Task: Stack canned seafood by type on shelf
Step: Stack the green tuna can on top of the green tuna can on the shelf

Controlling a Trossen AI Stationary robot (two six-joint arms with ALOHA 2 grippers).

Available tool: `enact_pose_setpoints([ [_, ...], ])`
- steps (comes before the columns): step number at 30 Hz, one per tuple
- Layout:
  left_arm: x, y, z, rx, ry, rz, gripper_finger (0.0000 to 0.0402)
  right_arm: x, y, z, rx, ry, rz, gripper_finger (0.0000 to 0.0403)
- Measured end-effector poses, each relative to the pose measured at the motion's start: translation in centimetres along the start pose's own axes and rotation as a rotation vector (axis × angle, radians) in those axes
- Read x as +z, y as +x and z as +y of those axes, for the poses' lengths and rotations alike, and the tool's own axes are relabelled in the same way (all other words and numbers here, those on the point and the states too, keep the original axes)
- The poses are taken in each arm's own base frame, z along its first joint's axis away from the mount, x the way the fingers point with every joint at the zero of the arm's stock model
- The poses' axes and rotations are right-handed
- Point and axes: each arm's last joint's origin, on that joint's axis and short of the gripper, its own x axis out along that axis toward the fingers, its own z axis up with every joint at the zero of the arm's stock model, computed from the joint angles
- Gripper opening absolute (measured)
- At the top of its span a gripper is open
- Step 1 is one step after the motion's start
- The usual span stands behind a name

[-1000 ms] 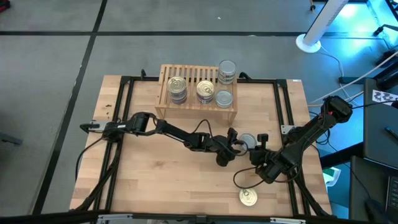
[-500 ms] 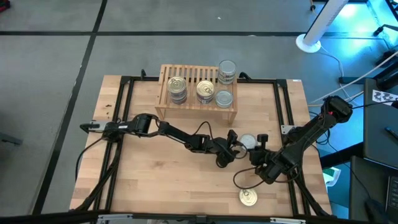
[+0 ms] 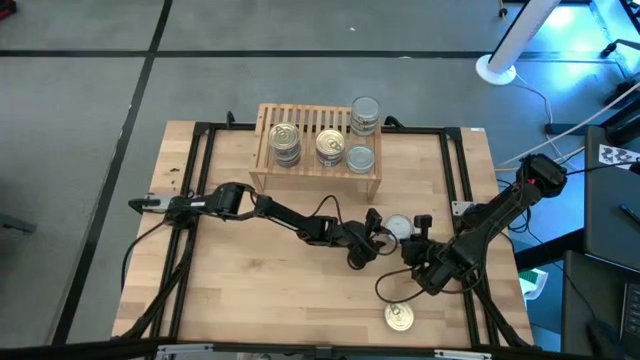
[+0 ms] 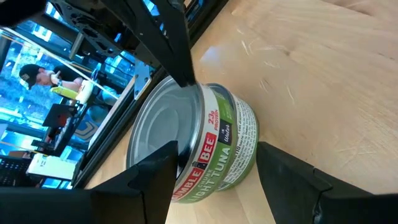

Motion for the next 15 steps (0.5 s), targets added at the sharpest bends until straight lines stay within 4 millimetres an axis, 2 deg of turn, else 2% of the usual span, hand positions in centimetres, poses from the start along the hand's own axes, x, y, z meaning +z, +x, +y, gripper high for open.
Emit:
enact_pose_setpoints([
  [7, 0.0, 0.0, 0.0, 0.001, 0.000, 0.001, 0.0212, 0.6, -1.3, -1.0, -0.090, 0.016, 0.027, 0.0000],
  [15, 0.0, 0.0, 0.1, 0.002, 0.000, 0.002, 0.0212, -0.7, -0.4, -1.4, -0.144, 0.073, 0.072, 0.0000],
])
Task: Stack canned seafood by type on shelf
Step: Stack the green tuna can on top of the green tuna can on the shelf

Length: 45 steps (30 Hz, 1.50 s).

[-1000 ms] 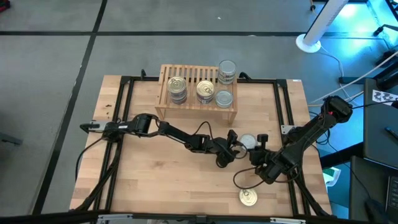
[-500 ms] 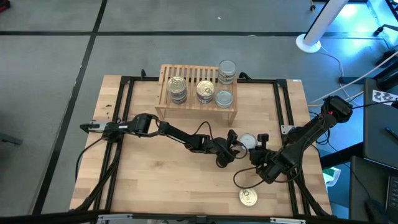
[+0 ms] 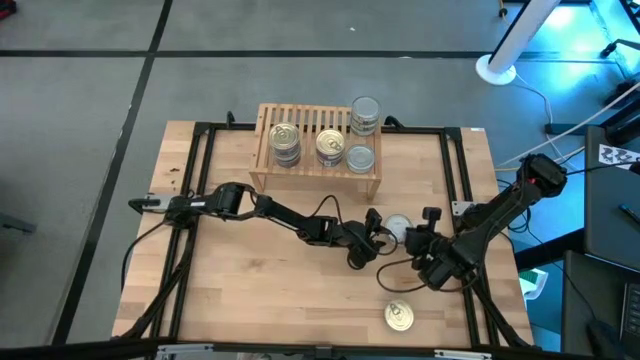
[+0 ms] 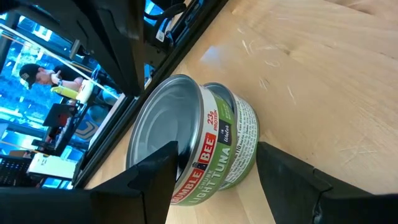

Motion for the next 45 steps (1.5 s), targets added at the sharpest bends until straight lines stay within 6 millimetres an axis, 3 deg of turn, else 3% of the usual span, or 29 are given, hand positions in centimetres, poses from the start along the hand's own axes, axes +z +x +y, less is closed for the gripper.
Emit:
enact_pose_setpoints([
  [15, 0.0, 0.0, 0.1, 0.008, 0.063, 0.000, 0.0212, -0.9, 1.2, 0.8, 0.073, 0.026, 0.017, 0.0001],
  [32, 0.0, -0.1, 0.2, 0.041, 0.168, 0.048, 0.0212, -1.0, 1.2, 0.9, 0.087, 0.026, 0.027, 0.0001],
  [45, -1.2, 0.3, 1.2, 0.051, 0.181, 0.075, 0.0212, -0.9, 1.2, 1.0, 0.099, 0.035, 0.023, 0.0001],
])
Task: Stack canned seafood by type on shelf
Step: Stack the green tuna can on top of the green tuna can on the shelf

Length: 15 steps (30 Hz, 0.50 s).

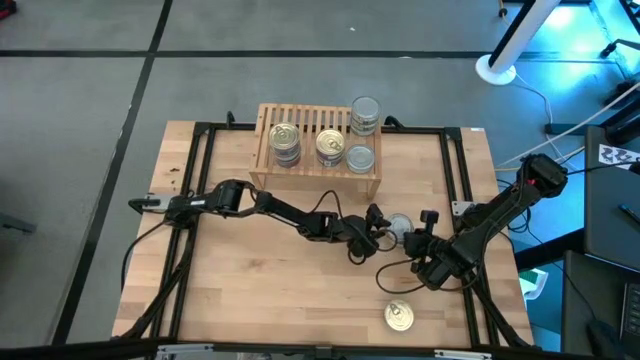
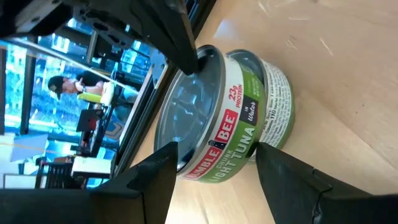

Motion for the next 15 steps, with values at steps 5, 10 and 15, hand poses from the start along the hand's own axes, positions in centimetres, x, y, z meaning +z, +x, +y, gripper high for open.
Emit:
enact_pose_setpoints([
  [5, 0.03, 0.01, 0.00, -0.010, 0.056, -0.021, 0.0212, 0.00, 0.01, 0.01, 0.001, 0.000, 0.000, 0.0001],
  [10, 0.04, 0.01, 0.01, -0.009, 0.066, -0.023, 0.0212, 0.00, 0.01, 0.01, 0.001, 0.000, 0.000, 0.0001],
  [15, 0.11, 0.02, -0.02, -0.026, 0.118, -0.059, 0.0210, 0.02, 0.01, 0.03, 0.003, 0.000, -0.001, 0.0001],
])
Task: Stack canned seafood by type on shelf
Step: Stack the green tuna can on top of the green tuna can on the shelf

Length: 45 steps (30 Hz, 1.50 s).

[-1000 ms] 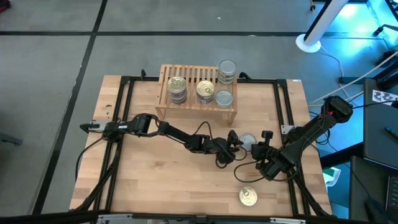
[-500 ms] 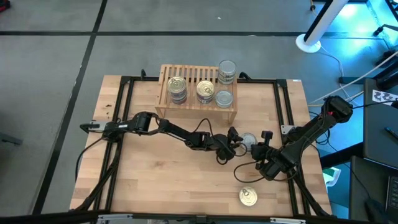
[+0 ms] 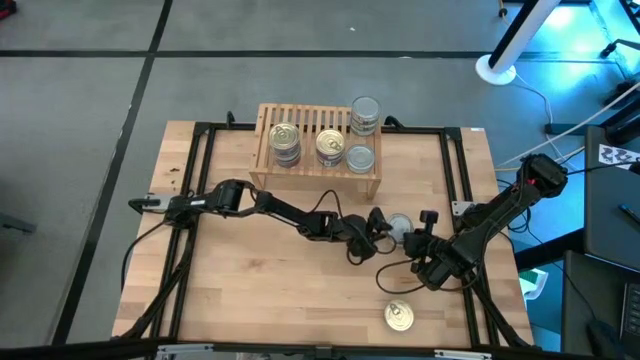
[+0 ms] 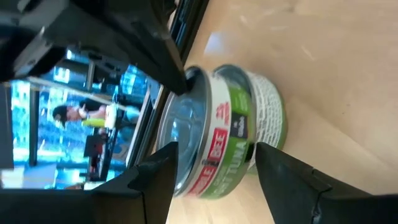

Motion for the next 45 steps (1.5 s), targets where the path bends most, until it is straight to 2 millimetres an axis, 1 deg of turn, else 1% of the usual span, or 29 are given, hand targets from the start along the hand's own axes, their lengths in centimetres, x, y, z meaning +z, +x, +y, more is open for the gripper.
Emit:
enact_pose_setpoints([
  [10, 0.0, 0.0, 0.0, -0.013, 0.034, -0.025, 0.0195, 0.4, 0.0, 0.4, 0.031, -0.081, -0.047, 0.0001],
  [20, 0.0, 0.1, 0.0, -0.025, 0.034, -0.051, 0.0194, 0.5, 0.0, 0.5, 0.023, -0.081, -0.060, 0.0001],
  [28, 0.0, 0.1, 0.0, -0.027, 0.034, -0.055, 0.0194, 1.3, -1.0, 0.2, -0.001, -0.102, -0.050, 0.0001],
  [33, 0.0, 0.1, -0.1, -0.027, 0.035, -0.055, 0.0194, 1.3, -1.1, -0.1, -0.044, -0.103, -0.067, 0.0001],
  [35, 0.0, 0.1, -0.1, -0.027, 0.034, -0.055, 0.0194, 1.2, -1.1, -0.3, -0.081, -0.087, -0.069, 0.0001],
  [39, 0.0, 0.1, -0.1, -0.027, 0.034, -0.056, 0.0194, 0.4, -1.1, -1.1, -0.145, -0.042, -0.020, 0.0001],
  [41, 0.0, 0.1, -0.1, -0.027, 0.034, -0.056, 0.0194, 0.0, -0.8, -1.2, -0.141, -0.027, 0.009, 0.0001],
  [45, 0.0, 0.1, -0.1, -0.028, 0.034, -0.056, 0.0194, -0.5, -0.1, -0.7, -0.081, -0.005, 0.028, 0.0001],
])
